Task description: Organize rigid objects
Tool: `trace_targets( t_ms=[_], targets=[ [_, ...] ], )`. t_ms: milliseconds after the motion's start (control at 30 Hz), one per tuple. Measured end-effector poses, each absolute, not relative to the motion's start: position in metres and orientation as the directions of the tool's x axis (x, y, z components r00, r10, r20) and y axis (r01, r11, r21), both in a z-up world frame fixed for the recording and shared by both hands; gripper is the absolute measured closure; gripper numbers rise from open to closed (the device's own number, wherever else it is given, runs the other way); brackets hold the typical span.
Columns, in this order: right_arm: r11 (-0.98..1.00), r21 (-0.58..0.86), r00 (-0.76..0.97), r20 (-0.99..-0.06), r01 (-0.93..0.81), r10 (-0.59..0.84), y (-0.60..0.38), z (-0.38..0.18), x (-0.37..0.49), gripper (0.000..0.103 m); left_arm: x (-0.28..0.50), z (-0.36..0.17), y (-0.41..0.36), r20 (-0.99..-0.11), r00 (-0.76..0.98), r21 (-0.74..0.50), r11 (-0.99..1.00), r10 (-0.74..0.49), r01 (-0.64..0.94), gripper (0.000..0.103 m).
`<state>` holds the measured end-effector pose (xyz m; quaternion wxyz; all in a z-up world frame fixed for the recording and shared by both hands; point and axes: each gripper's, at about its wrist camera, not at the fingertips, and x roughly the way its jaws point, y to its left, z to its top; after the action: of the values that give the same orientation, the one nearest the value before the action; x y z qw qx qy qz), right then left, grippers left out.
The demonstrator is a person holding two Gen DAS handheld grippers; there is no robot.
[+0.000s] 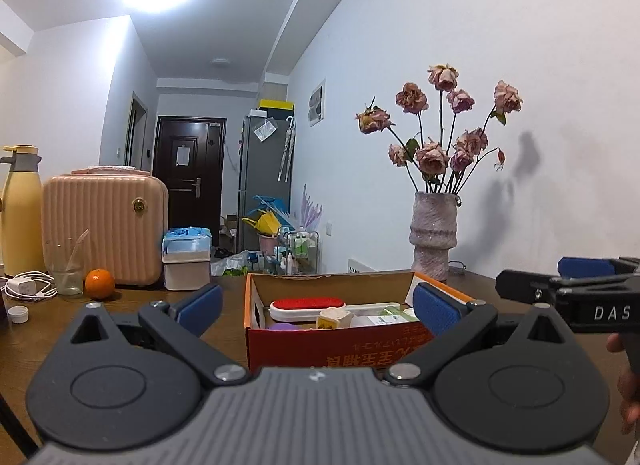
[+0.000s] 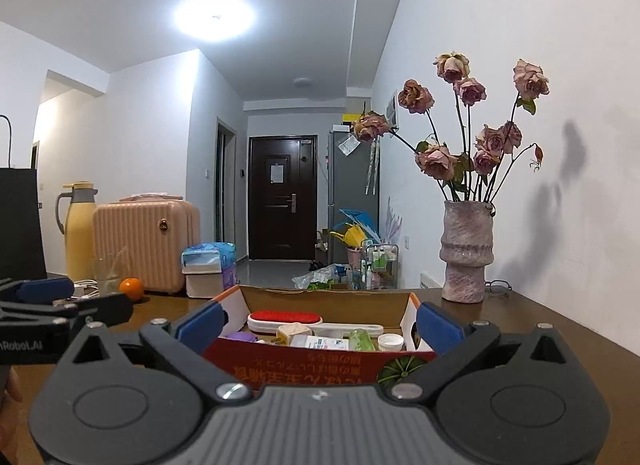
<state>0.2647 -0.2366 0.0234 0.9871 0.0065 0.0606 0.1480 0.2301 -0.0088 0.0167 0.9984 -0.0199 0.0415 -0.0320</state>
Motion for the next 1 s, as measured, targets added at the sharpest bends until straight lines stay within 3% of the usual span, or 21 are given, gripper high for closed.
trace_targets(
  t_ms=[367, 533, 667, 800, 1000],
  targets=[
    [0.959, 0.050, 0.951, -0.118, -0.281, 0.285, -0.245, 0.022, 0.198, 0.000, 0.158, 0.017, -0.011, -0.137, 0.988, -0.093, 0.994, -0.070, 0.058, 0.000],
    [0.961, 0.028, 0.944, -0.185, -0.274, 0.275, -0.243, 0.023, 0.155, 0.000, 0.106, 0.023, -0.019, -0.134, 0.988, -0.107, 0.993, -0.070, 0.056, 0.000],
    [0.946, 0.003, 0.930, -0.180, -0.325, 0.320, -0.240, 0.026, 0.110, 0.000, 0.063, 0.028, -0.025, -0.136, 0.986, -0.086, 0.992, -0.101, 0.090, 0.000],
    [0.945, -0.036, 0.932, -0.183, -0.325, 0.313, -0.239, 0.032, 0.062, 0.000, 0.019, 0.024, -0.031, -0.112, 0.994, -0.018, 1.000, -0.019, 0.017, 0.000],
    [0.949, -0.001, 0.937, -0.160, -0.314, 0.310, -0.236, 0.032, 0.008, 0.000, -0.010, 0.017, -0.033, -0.133, 0.991, 0.010, 1.000, -0.018, 0.020, 0.000]
  ],
)
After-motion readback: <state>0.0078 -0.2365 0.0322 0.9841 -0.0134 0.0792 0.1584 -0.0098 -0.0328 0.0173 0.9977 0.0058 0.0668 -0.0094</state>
